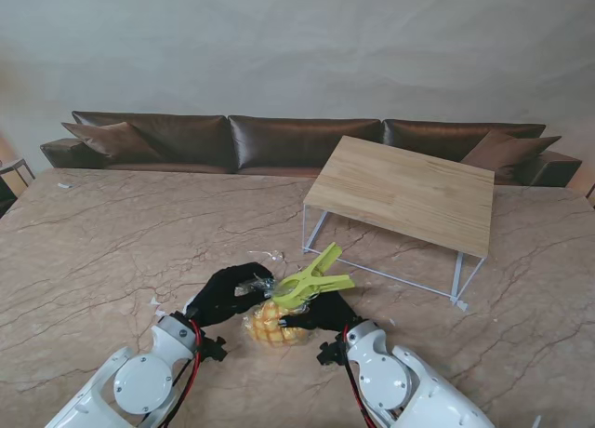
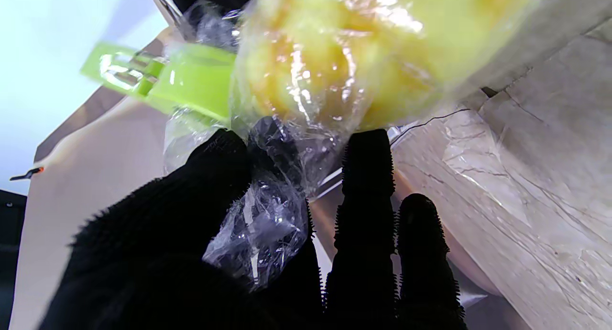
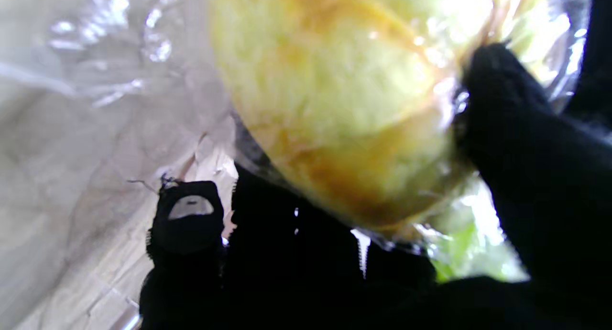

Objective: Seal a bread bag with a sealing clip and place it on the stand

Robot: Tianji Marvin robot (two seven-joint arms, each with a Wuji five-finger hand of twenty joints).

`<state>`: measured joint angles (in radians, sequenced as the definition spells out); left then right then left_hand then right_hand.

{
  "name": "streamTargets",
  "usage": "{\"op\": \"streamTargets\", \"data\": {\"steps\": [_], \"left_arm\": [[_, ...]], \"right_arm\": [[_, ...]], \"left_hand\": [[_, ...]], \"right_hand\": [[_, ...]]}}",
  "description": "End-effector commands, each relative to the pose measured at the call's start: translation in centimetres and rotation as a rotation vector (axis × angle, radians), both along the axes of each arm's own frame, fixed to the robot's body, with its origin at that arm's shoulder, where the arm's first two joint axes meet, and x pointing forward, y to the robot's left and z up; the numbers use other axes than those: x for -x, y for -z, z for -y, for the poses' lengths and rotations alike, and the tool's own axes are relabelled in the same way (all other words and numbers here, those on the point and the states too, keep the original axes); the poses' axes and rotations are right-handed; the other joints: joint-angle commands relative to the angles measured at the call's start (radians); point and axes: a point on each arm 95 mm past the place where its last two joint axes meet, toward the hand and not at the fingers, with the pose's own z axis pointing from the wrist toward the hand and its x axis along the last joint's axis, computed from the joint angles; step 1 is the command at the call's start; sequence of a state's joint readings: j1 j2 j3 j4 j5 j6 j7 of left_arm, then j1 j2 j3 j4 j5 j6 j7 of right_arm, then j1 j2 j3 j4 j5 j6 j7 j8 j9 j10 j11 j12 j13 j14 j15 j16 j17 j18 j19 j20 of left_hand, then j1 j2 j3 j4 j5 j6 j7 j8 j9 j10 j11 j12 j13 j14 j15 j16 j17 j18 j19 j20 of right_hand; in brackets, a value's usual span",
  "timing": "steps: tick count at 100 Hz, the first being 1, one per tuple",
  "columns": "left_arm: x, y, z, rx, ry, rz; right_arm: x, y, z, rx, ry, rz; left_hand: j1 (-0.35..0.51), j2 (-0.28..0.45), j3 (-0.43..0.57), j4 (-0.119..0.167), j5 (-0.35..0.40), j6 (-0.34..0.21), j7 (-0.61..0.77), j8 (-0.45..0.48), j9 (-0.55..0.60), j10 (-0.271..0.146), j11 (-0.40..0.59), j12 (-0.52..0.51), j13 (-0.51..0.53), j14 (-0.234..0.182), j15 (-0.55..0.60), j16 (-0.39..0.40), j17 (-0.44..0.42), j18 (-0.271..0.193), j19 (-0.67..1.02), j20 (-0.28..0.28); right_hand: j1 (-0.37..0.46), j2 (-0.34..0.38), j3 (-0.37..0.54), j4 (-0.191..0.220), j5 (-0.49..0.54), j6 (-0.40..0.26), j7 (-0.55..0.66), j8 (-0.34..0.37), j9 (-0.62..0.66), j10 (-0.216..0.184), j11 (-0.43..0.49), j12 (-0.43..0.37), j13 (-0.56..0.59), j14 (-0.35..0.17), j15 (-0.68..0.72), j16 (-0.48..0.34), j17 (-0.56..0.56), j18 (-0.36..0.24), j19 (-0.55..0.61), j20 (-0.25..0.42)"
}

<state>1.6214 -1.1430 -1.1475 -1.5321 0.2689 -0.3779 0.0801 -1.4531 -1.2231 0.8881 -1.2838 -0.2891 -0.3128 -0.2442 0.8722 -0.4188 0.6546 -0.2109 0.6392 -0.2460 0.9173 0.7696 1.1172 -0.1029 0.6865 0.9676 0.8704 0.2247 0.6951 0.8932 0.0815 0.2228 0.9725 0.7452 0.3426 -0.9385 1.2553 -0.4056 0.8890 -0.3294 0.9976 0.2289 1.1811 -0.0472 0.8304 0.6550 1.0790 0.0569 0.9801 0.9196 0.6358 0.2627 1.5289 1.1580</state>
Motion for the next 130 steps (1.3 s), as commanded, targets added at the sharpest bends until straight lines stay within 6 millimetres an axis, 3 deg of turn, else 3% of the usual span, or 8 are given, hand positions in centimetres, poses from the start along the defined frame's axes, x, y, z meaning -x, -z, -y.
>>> {"op": "streamTargets", "data": {"steps": [1,7,9,13,32,51,91,130], "left_arm": [[0.2,0.1,0.0,-0.009,0.0,-0.01],[0.1,0.1,-0.4,-0.023,0.001,-0.01],[0.1,0.0,-0.5,-0.027,0.002,-0.009],[0.0,0.0,-0.8,-0.035,0.006,-0.008],[-0.7,0.4,-2.4,-0.091,0.021,0.007],[-1.1,0.9,-3.4,-0.135,0.004,0.001],[-0.7,1.6,-4.1,-0.158,0.012,0.004],[-0.4,1.8,-4.6,-0.201,0.009,0.035]], "right_arm": [[0.2,-1.2,-0.1,-0.017,-0.009,0.014],[0.3,-1.8,0.4,-0.012,-0.003,0.022],[0.3,-2.0,0.5,-0.011,-0.001,0.024],[0.4,-2.4,0.9,-0.011,0.004,0.028],[1.1,-4.7,2.8,0.025,0.043,0.07],[1.9,-7.6,4.2,0.013,0.091,0.107],[1.7,-16.0,8.1,0.056,0.282,0.179],[-1.5,-18.9,11.6,0.05,0.434,0.111]], "left_hand": [[-0.023,0.022,0.02,0.027,-0.044,-0.012,0.032,-0.078,-0.032,-0.052,-0.148,0.002,-0.052,-0.032,-0.068,-0.038,-0.03,-0.002,-0.028,-0.001],[-0.23,-0.001,0.111,0.065,-0.135,0.075,-0.107,-0.195,-0.218,-0.012,-0.248,-0.146,-0.163,-0.07,-0.21,-0.143,-0.064,-0.001,-0.109,-0.039],[-0.323,0.029,0.149,0.101,-0.15,0.117,-0.173,-0.221,-0.301,0.001,-0.233,-0.32,-0.202,-0.081,-0.257,-0.184,-0.073,0.0,-0.14,-0.053],[-0.451,0.069,0.165,0.169,-0.183,0.181,-0.304,-0.292,-0.414,0.03,-0.301,-0.452,-0.275,-0.103,-0.357,-0.266,-0.089,-0.006,-0.214,-0.093],[-0.539,-0.077,0.006,0.125,-0.267,0.331,-0.69,-0.586,-0.722,0.102,-0.445,-0.705,-0.54,-0.151,-0.569,-0.518,-0.132,-0.103,-0.482,-0.296],[-0.562,-0.102,0.024,0.107,-0.241,0.337,-0.746,-0.619,-0.767,0.125,-0.457,-0.747,-0.573,-0.156,-0.576,-0.55,-0.135,-0.098,-0.523,-0.335],[-0.525,-0.035,-0.034,0.136,-0.22,0.298,-0.706,-0.598,-0.763,0.096,-0.458,-0.753,-0.575,-0.173,-0.576,-0.551,-0.147,-0.072,-0.553,-0.308],[-0.515,-0.002,-0.048,0.149,-0.207,0.276,-0.679,-0.582,-0.75,0.083,-0.461,-0.755,-0.567,-0.177,-0.578,-0.552,-0.153,-0.044,-0.577,-0.293]], "right_hand": [[0.101,0.143,0.058,0.055,0.064,-0.107,0.076,0.051,0.085,-0.016,0.008,-0.036,0.072,0.006,0.07,0.035,0.044,0.001,0.06,0.022],[0.108,0.162,0.063,0.063,0.067,-0.093,0.069,0.053,0.108,-0.008,-0.004,-0.056,0.098,0.006,0.074,0.037,0.08,-0.002,0.075,0.014],[0.109,0.166,0.064,0.066,0.069,-0.086,0.067,0.053,0.117,-0.005,-0.009,-0.063,0.109,0.005,0.073,0.036,0.094,-0.003,0.079,0.008],[0.115,0.164,0.065,0.067,0.073,-0.077,0.067,0.054,0.127,0.001,-0.013,-0.069,0.121,0.008,0.072,0.035,0.11,-0.004,0.085,0.001],[0.127,0.139,0.065,0.065,0.091,-0.046,0.062,0.039,0.161,0.014,-0.032,-0.089,0.156,0.005,0.05,0.023,0.151,-0.017,0.089,-0.036],[0.131,0.127,0.058,0.062,0.099,-0.031,0.06,0.032,0.172,0.017,-0.04,-0.091,0.171,0.009,0.048,0.022,0.176,-0.013,0.102,-0.049],[0.127,0.139,0.028,0.063,0.089,-0.017,0.05,0.011,0.169,0.014,-0.045,-0.089,0.167,0.011,0.05,0.026,0.173,-0.023,0.119,-0.067],[0.137,0.144,0.019,0.071,0.084,-0.017,0.054,0.006,0.159,0.017,-0.043,-0.089,0.154,0.013,0.05,0.028,0.153,-0.023,0.118,-0.077]]}}
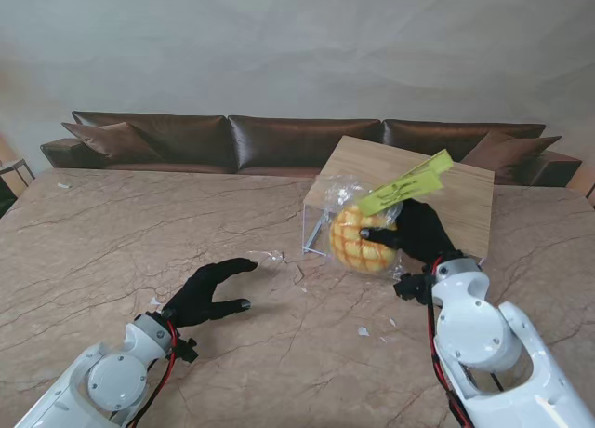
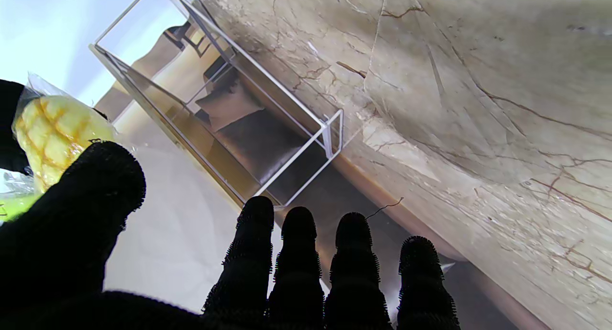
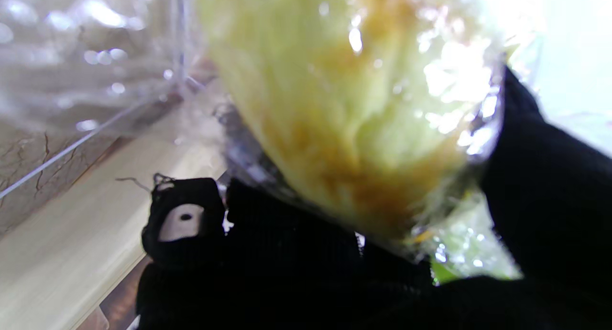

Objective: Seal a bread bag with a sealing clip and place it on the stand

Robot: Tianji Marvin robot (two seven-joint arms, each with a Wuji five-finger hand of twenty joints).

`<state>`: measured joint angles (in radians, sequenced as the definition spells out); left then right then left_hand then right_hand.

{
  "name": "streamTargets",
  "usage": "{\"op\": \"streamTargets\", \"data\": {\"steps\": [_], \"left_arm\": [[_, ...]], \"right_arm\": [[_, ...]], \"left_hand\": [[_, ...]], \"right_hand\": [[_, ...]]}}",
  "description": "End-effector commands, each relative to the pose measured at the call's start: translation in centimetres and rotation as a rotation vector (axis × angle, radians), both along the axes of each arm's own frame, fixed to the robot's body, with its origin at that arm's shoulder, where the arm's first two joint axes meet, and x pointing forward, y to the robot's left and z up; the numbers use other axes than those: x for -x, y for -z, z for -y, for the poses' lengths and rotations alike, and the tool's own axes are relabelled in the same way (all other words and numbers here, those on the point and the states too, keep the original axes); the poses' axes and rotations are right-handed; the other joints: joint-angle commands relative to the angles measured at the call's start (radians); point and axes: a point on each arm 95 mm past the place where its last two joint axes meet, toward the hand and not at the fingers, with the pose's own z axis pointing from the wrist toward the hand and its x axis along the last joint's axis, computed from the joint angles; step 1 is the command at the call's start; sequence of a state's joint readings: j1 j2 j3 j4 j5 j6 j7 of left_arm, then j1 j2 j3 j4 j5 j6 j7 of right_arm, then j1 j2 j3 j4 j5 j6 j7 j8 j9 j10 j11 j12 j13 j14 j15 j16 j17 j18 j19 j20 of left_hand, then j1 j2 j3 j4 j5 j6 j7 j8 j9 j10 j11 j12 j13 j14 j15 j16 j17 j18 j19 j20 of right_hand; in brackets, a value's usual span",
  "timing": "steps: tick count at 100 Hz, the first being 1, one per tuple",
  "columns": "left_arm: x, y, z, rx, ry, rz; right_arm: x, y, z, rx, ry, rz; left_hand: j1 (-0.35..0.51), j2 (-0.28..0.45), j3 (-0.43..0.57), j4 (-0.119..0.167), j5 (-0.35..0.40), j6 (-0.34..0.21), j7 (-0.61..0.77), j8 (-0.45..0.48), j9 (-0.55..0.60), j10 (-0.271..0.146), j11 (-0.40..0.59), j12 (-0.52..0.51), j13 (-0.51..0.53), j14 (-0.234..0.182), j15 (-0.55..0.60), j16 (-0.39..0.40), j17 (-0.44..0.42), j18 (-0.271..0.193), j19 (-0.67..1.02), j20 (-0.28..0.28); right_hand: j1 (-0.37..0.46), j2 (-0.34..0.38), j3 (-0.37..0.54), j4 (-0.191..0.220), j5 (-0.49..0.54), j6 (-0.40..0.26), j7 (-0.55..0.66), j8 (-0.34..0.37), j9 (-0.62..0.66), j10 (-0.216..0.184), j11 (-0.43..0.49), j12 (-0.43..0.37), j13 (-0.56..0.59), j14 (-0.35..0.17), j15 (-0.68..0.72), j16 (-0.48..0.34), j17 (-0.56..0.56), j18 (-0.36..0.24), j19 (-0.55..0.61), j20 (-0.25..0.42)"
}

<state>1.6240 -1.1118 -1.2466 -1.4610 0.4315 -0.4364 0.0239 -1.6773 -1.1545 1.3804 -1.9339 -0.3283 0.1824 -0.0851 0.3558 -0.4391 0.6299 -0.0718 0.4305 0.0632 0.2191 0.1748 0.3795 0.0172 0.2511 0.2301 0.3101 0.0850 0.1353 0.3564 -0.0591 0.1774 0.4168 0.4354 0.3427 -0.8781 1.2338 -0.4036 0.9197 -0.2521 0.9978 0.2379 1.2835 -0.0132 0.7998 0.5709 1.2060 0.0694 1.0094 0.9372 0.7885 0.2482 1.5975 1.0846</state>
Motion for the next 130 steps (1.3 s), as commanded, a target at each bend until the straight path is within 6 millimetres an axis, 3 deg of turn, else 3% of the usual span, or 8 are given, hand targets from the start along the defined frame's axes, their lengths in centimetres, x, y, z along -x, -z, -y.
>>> {"op": "streamTargets", "data": {"steps": [1,35,98,114,122,127,130], "left_arm": [[0.4,0.3,0.1,0.009,-0.001,0.0],[0.1,0.7,-0.4,0.01,-0.021,-0.002],[-0.4,1.1,-1.9,0.026,-0.057,-0.025],[-0.5,1.3,-2.0,0.024,-0.057,-0.033],[-0.5,1.4,-2.0,0.021,-0.057,-0.032],[-0.4,1.4,-2.0,0.019,-0.057,-0.032],[-0.4,1.4,-2.1,0.018,-0.057,-0.032]], "right_arm": [[-0.8,-1.0,0.6,-0.003,0.036,0.02],[-4.1,-2.0,3.0,-0.086,0.151,-0.078],[-8.9,-0.3,5.3,-0.153,0.344,-0.288],[-9.4,0.5,5.8,-0.157,0.389,-0.36],[-9.4,0.8,6.1,-0.144,0.41,-0.397],[-9.3,0.9,6.2,-0.138,0.41,-0.431],[-9.3,1.0,6.3,-0.131,0.41,-0.447]], "left_hand": [[0.002,0.018,-0.024,0.01,0.002,-0.033,0.02,0.013,-0.012,-0.036,-0.026,-0.018,-0.006,-0.035,-0.018,-0.015,-0.013,0.002,-0.022,0.017],[0.004,0.031,-0.015,0.014,0.007,-0.036,0.03,0.019,-0.002,-0.042,-0.023,-0.016,-0.002,-0.034,-0.016,-0.012,-0.018,0.011,-0.039,0.032],[0.003,0.038,-0.018,0.015,0.01,-0.041,0.031,0.021,0.001,-0.056,-0.026,-0.017,-0.001,-0.033,-0.017,-0.011,-0.017,0.016,-0.055,0.058],[0.006,0.037,-0.019,0.016,0.009,-0.04,0.03,0.02,0.0,-0.056,-0.026,-0.017,-0.001,-0.034,-0.017,-0.011,-0.017,0.018,-0.06,0.06],[0.007,0.038,-0.02,0.017,0.008,-0.04,0.03,0.02,-0.001,-0.055,-0.026,-0.017,-0.002,-0.033,-0.017,-0.011,-0.017,0.017,-0.061,0.063],[0.006,0.038,-0.021,0.017,0.008,-0.041,0.03,0.02,-0.002,-0.057,-0.027,-0.017,-0.001,-0.035,-0.017,-0.011,-0.016,0.017,-0.061,0.064],[0.005,0.036,-0.021,0.016,0.008,-0.041,0.03,0.02,-0.002,-0.058,-0.026,-0.017,-0.001,-0.036,-0.017,-0.011,-0.016,0.017,-0.061,0.065]], "right_hand": [[0.136,0.083,0.04,0.069,0.053,-0.095,0.053,-0.003,0.057,-0.018,-0.013,-0.005,0.027,0.0,0.02,0.011,0.0,-0.008,0.05,-0.004],[0.142,0.099,0.029,0.075,0.047,-0.086,0.052,-0.001,0.045,-0.013,-0.013,-0.009,0.014,0.005,0.017,0.011,-0.017,-0.009,0.047,-0.006],[0.15,0.091,0.012,0.077,0.033,-0.052,0.038,-0.024,0.021,-0.001,-0.019,-0.03,-0.019,0.021,0.002,-0.003,-0.056,-0.007,0.04,-0.012],[0.119,0.08,-0.029,0.062,-0.017,-0.025,0.017,-0.04,-0.038,0.008,-0.038,-0.047,-0.08,0.034,-0.038,-0.029,-0.12,-0.013,0.022,-0.015],[0.065,0.069,-0.074,0.047,-0.06,0.018,-0.042,-0.037,-0.106,0.016,-0.045,-0.054,-0.141,0.044,-0.066,-0.045,-0.168,-0.027,0.009,-0.012],[0.017,0.086,-0.087,0.088,-0.054,0.068,-0.17,0.035,-0.153,0.028,-0.049,-0.068,-0.185,0.051,-0.083,-0.057,-0.205,-0.038,-0.003,-0.004],[-0.03,0.105,-0.084,0.186,-0.053,0.1,-0.266,0.124,-0.18,0.032,-0.054,-0.081,-0.206,0.052,-0.096,-0.068,-0.219,-0.04,-0.012,-0.002]]}}
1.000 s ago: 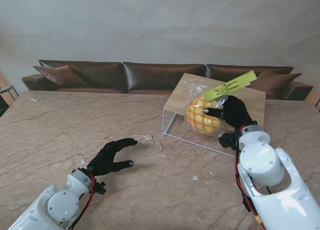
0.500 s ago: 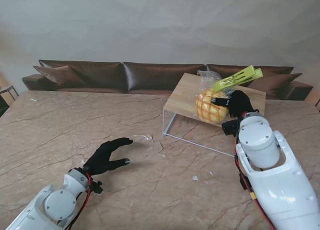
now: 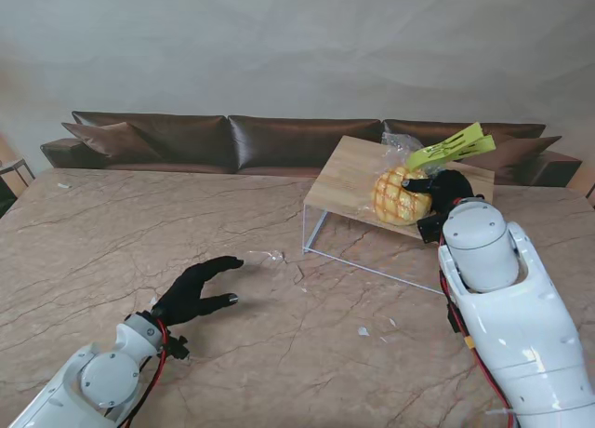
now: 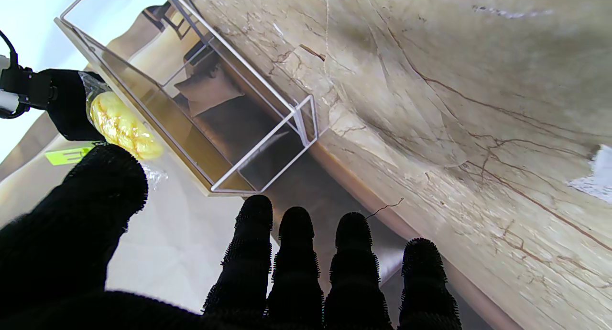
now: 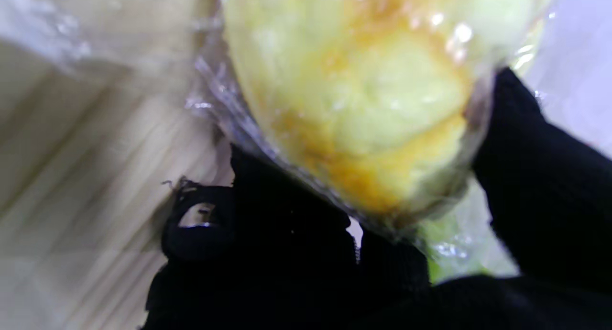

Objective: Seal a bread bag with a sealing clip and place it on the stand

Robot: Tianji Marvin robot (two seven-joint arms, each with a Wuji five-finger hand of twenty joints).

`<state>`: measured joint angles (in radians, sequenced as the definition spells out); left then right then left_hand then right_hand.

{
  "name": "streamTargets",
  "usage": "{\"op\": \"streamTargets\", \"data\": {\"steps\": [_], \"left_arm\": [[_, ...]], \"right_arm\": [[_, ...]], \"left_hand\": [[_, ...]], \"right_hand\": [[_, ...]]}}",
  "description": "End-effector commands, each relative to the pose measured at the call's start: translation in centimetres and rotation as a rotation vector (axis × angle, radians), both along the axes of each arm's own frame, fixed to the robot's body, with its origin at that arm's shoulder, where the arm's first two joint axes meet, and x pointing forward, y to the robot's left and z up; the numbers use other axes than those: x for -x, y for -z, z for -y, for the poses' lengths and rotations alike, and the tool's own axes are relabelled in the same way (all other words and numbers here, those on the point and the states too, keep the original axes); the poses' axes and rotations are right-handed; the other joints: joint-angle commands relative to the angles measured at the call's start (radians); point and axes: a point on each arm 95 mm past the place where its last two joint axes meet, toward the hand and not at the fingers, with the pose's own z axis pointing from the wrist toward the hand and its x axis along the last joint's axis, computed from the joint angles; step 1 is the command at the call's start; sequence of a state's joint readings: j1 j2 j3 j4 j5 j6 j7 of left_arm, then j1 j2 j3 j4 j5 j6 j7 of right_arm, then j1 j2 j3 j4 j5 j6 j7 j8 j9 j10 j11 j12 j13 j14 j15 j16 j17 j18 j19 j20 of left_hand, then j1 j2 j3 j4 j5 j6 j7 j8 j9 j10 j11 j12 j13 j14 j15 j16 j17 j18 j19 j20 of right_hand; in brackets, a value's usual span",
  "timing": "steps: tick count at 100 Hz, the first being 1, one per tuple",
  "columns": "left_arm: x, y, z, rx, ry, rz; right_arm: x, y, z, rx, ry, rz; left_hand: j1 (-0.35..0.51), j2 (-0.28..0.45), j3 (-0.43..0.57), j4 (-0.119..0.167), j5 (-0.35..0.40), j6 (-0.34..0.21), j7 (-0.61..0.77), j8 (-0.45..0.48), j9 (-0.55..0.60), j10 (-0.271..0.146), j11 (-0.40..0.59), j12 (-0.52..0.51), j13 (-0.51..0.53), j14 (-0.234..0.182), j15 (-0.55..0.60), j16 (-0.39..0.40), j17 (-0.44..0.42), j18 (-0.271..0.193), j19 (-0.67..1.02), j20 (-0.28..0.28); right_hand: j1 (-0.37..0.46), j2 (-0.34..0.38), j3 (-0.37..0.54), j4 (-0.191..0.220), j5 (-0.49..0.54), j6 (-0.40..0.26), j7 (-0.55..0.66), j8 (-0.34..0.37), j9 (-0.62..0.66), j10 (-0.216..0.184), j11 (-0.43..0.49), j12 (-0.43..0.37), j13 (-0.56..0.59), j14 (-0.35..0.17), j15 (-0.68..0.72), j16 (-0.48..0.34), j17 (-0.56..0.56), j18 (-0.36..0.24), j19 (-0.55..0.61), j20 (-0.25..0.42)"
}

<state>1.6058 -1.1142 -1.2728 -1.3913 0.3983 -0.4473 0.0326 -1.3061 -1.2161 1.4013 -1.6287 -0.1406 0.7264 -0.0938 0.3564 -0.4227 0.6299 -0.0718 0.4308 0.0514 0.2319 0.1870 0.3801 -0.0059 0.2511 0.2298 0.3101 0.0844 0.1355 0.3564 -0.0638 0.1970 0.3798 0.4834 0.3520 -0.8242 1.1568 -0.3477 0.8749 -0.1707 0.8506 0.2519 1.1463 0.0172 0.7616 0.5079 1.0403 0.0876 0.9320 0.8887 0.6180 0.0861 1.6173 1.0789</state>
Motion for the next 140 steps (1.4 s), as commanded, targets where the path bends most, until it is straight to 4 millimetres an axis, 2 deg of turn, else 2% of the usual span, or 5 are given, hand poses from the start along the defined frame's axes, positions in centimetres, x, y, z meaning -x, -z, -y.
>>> {"op": "streamTargets", "data": {"steps": [1,37,85,90,140], "left_arm": [[0.3,0.3,0.1,0.001,0.003,-0.007],[0.2,0.4,0.3,0.006,0.001,-0.001],[0.3,0.4,0.2,0.007,0.002,0.003],[0.3,0.4,0.3,0.007,0.003,0.004],[0.7,-0.5,1.2,0.019,0.03,0.015]], "right_arm": [[0.3,1.3,0.3,0.001,-0.006,-0.067],[1.6,0.7,1.5,0.058,-0.022,-0.157],[5.5,-1.3,4.5,0.09,-0.115,-0.286],[6.1,-1.5,4.9,0.098,-0.121,-0.294],[12.6,-1.6,3.9,0.203,-0.316,-0.089]], "left_hand": [[0.006,0.02,-0.02,0.017,0.008,-0.029,0.017,0.008,-0.002,-0.034,-0.026,-0.017,-0.001,-0.035,-0.017,-0.011,-0.011,-0.003,-0.024,0.017],[0.003,0.015,-0.014,0.016,0.011,-0.03,0.021,0.01,-0.001,-0.036,-0.026,-0.017,-0.001,-0.033,-0.017,-0.011,-0.012,0.003,-0.023,0.024],[0.0,0.017,-0.017,0.015,0.015,-0.029,0.027,0.013,-0.003,-0.032,-0.028,-0.018,0.0,-0.031,-0.016,-0.011,-0.01,0.001,-0.025,0.03],[0.0,0.016,-0.017,0.015,0.016,-0.028,0.027,0.013,-0.003,-0.03,-0.028,-0.018,0.002,-0.031,-0.016,-0.011,-0.01,0.001,-0.024,0.03],[-0.006,0.048,-0.069,0.024,0.036,0.0,0.035,0.018,-0.032,-0.008,-0.031,-0.021,0.013,-0.036,-0.008,-0.016,0.048,-0.115,0.047,-0.059]], "right_hand": [[-0.049,0.051,-0.009,0.144,-0.013,0.025,-0.134,0.124,-0.051,0.003,-0.019,-0.02,-0.048,0.034,-0.022,-0.022,-0.052,0.121,-0.034,0.004],[-0.203,0.052,-0.12,0.146,-0.261,0.213,-0.36,0.022,-0.335,0.109,-0.259,-0.222,-0.269,0.066,-0.318,-0.184,-0.242,0.098,-0.227,-0.025],[-0.191,0.31,-0.422,0.194,-0.307,0.341,-0.473,-0.066,-0.47,0.22,-0.414,-0.285,-0.373,0.102,-0.524,-0.332,-0.369,0.097,-0.449,-0.151],[-0.187,0.379,-0.568,0.221,-0.297,0.337,-0.477,-0.064,-0.46,0.218,-0.421,-0.288,-0.366,0.102,-0.524,-0.334,-0.365,0.098,-0.444,-0.159],[-0.279,0.323,-0.44,0.254,-0.263,0.225,-0.431,-0.01,-0.365,0.136,-0.421,-0.288,-0.323,0.079,-0.533,-0.338,-0.348,0.097,-0.504,-0.249]]}}
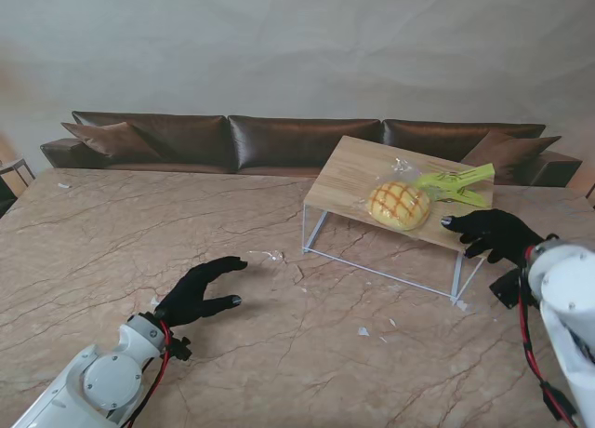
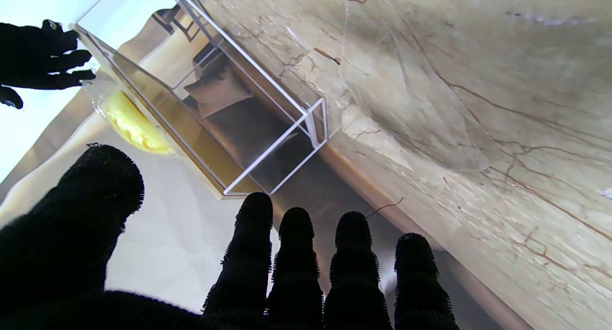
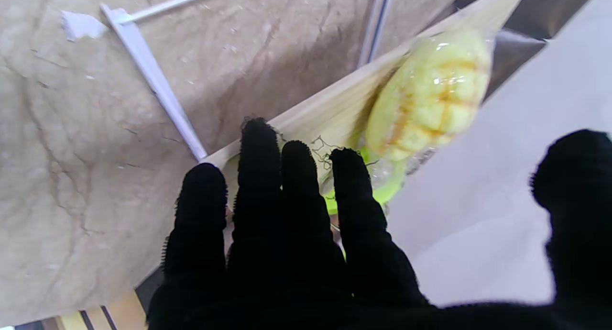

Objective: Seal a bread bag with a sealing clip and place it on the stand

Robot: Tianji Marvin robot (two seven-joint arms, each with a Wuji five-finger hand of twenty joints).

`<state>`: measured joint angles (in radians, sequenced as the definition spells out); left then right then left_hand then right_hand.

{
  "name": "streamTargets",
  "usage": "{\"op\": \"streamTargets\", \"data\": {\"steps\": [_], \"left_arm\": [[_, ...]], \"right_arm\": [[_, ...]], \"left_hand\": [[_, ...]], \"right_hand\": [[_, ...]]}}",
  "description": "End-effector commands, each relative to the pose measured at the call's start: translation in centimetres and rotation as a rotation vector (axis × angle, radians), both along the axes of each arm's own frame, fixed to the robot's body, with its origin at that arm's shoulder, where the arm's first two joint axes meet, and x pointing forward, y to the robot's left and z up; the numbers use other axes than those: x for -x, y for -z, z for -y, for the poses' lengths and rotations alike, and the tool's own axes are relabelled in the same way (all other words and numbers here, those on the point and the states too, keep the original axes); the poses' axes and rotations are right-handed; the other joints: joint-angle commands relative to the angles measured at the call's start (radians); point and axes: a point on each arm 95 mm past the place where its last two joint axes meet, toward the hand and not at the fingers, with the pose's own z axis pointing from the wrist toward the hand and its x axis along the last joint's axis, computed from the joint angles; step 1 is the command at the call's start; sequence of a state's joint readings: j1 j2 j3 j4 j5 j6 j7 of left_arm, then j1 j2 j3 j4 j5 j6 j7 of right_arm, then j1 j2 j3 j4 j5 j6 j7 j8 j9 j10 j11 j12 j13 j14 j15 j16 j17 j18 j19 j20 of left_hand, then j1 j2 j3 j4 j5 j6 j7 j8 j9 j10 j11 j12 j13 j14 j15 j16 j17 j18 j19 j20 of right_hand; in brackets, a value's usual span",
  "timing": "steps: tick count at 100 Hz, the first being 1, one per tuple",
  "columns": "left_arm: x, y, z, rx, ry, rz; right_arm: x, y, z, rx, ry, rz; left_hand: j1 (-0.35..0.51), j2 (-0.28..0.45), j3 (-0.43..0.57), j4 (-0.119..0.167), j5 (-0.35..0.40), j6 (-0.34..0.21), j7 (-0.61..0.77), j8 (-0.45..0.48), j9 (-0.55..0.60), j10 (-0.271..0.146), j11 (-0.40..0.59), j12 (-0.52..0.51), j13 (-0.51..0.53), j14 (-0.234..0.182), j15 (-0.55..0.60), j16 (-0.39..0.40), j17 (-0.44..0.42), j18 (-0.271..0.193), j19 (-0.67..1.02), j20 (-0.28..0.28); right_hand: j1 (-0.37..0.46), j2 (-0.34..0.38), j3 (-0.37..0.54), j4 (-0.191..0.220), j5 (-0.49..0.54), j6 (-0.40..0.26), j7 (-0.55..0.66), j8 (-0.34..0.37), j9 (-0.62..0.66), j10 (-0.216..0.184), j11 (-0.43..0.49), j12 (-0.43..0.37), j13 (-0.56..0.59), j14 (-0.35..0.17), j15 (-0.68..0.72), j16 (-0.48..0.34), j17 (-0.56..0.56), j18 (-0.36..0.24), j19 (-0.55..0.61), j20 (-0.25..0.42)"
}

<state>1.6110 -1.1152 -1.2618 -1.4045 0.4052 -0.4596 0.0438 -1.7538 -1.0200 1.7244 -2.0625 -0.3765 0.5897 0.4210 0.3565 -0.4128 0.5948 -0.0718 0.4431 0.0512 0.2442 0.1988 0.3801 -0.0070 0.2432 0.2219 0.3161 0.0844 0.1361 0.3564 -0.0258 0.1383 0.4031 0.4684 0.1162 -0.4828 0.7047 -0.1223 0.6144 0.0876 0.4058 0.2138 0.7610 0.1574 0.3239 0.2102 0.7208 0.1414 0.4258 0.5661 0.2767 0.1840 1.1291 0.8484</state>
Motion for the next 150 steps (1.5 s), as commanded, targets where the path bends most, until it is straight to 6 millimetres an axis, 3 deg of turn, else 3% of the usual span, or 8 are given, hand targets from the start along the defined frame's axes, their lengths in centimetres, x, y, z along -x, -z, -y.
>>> {"op": "streamTargets", "data": {"steps": [1,8,23,42,80,96,121,150], "left_arm": [[0.4,-0.3,0.6,0.012,0.012,-0.002],[0.6,-0.5,0.8,0.013,0.013,0.001],[1.0,-1.2,1.2,0.011,0.01,0.017],[1.7,-2.2,1.7,0.008,0.013,0.033],[3.0,-3.2,1.9,0.001,0.002,0.066],[3.4,-3.5,1.8,-0.003,-0.002,0.079],[3.6,-3.5,1.6,0.01,-0.027,0.094],[3.9,-3.1,1.8,0.021,-0.028,0.087]], "right_arm": [[1.2,1.2,-1.7,-0.03,-0.029,0.006],[2.2,1.6,-2.6,0.012,-0.081,0.085],[4.0,3.1,-4.7,0.011,-0.154,0.252],[5.9,5.0,-7.1,0.001,-0.199,0.447],[7.4,10.4,-10.4,0.031,-0.308,0.591],[7.4,12.7,-11.8,0.045,-0.341,0.605],[7.1,14.4,-13.4,0.013,-0.379,0.61],[6.8,14.1,-13.9,-0.011,-0.38,0.607]], "left_hand": [[-0.007,0.04,-0.035,0.024,0.024,0.0,0.022,0.006,-0.031,-0.007,-0.023,-0.013,0.007,-0.038,-0.008,-0.017,0.011,-0.061,0.025,-0.046],[-0.009,0.058,-0.07,0.028,0.034,0.004,0.011,0.0,-0.03,-0.005,-0.022,-0.012,0.011,-0.043,-0.009,-0.025,0.009,-0.102,0.063,-0.118],[-0.025,0.091,-0.103,0.034,0.034,0.004,0.008,-0.001,-0.032,-0.003,-0.023,-0.012,0.016,-0.046,-0.004,-0.028,0.011,-0.166,0.127,-0.142],[-0.021,0.135,-0.175,0.051,0.031,-0.001,-0.005,-0.008,-0.036,-0.007,-0.027,-0.015,0.012,-0.046,0.001,-0.035,0.024,-0.17,0.159,-0.158],[-0.034,0.192,-0.26,0.067,0.002,-0.003,-0.033,-0.022,-0.04,0.005,-0.034,-0.018,0.054,-0.037,0.021,-0.047,0.098,-0.179,0.25,-0.127],[-0.029,0.204,-0.286,0.076,-0.006,-0.006,-0.036,-0.024,-0.042,0.01,-0.034,-0.019,0.056,-0.039,0.028,-0.047,0.099,-0.184,0.254,-0.126],[-0.023,0.207,-0.309,0.085,0.009,0.001,-0.031,-0.023,-0.035,0.003,-0.033,-0.019,0.053,-0.045,0.024,-0.05,0.087,-0.183,0.25,-0.13],[-0.018,0.214,-0.329,0.095,0.012,-0.001,-0.03,-0.023,-0.034,-0.004,-0.036,-0.02,0.047,-0.051,0.015,-0.052,0.077,-0.177,0.24,-0.136]], "right_hand": [[-0.044,-0.018,0.012,0.029,-0.003,-0.036,0.015,0.029,0.022,-0.006,0.018,0.011,-0.004,0.025,-0.027,-0.015,-0.007,0.0,-0.018,-0.02],[-0.059,-0.013,0.021,0.035,-0.012,-0.06,0.027,0.04,0.025,-0.032,0.034,0.019,0.003,0.008,-0.037,-0.016,-0.003,0.003,-0.06,-0.058],[-0.061,-0.023,0.038,0.047,-0.026,-0.087,0.044,0.048,0.026,-0.061,0.036,0.02,0.002,-0.005,-0.074,-0.033,-0.022,0.005,-0.149,-0.13],[-0.081,-0.02,0.058,0.059,-0.05,-0.113,0.064,0.045,0.013,-0.092,0.014,0.01,-0.006,-0.035,-0.158,-0.096,-0.033,-0.02,-0.25,-0.243],[-0.176,0.019,0.104,0.085,-0.215,-0.129,0.051,-0.004,-0.146,-0.129,-0.182,-0.079,-0.19,-0.148,-0.287,-0.288,-0.1,-0.198,-0.436,-0.588],[-0.189,0.028,0.108,0.087,-0.287,-0.115,0.061,-0.025,-0.137,-0.138,-0.326,-0.157,-0.244,-0.17,-0.29,-0.307,-0.13,-0.222,-0.455,-0.628],[-0.192,0.034,0.104,0.083,-0.29,-0.114,0.085,-0.029,-0.13,-0.142,-0.326,-0.157,-0.249,-0.183,-0.281,-0.315,-0.131,-0.239,-0.464,-0.644],[-0.161,0.029,0.094,0.078,-0.28,-0.115,0.099,-0.035,-0.113,-0.138,-0.324,-0.156,-0.24,-0.177,-0.27,-0.317,-0.13,-0.23,-0.455,-0.649]]}}
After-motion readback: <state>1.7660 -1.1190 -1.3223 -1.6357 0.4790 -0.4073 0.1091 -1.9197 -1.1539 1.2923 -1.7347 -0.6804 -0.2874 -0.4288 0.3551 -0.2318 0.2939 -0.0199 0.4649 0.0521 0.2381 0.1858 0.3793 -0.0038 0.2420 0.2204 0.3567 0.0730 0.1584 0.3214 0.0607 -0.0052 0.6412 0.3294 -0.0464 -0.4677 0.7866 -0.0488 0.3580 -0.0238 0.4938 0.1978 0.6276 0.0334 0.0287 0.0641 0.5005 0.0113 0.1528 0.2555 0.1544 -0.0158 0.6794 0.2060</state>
